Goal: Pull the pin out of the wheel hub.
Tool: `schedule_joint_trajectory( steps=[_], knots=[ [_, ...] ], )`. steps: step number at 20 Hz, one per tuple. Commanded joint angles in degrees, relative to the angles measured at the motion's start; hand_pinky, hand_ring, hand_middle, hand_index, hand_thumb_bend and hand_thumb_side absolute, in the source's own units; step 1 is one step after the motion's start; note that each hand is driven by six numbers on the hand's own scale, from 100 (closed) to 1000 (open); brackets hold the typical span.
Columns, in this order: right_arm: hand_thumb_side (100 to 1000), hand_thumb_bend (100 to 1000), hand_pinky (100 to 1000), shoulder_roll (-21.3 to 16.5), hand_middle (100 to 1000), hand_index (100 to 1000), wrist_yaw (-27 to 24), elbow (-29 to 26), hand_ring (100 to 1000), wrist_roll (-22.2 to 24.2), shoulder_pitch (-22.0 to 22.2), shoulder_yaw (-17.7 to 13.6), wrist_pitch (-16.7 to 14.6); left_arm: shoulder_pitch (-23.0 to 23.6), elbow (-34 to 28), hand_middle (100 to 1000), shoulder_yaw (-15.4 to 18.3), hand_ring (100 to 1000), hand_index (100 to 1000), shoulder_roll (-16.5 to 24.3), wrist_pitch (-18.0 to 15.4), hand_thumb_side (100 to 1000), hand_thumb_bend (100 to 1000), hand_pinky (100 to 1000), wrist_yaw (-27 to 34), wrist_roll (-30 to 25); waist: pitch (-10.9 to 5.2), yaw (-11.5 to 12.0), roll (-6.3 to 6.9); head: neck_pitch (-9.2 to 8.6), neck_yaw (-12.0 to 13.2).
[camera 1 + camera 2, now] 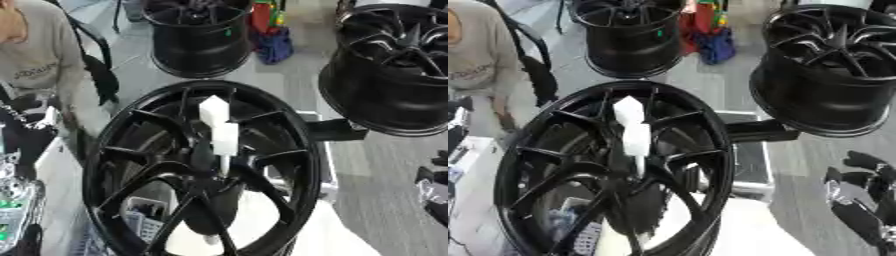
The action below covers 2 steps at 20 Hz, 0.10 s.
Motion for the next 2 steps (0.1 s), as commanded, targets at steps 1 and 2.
schedule_joint_trajectory(
  steps=[1,2],
  knots=[
    [100,213,726,-0.35,650,754,-0.24,-0.98,592,-0.21,-0.42,-0.17,-0.03,-0.49,-0.73,600,-0.11,546,697,0.51,-0.08,223,409,584,-0.28,-0.53,-0.47,-0.07,0.04,1.32,0.42],
    [100,213,726,-0.30,650,756,-0.26,-0.96,592,-0.25,-0.40,-0.18,-0.04,-0.47,-0.71,599,-0.19,545,695,0.48,-0.07,222,408,584,-0.30,-0.65,-0.45,-0.08,0.02,1.70,0.33]
  ],
)
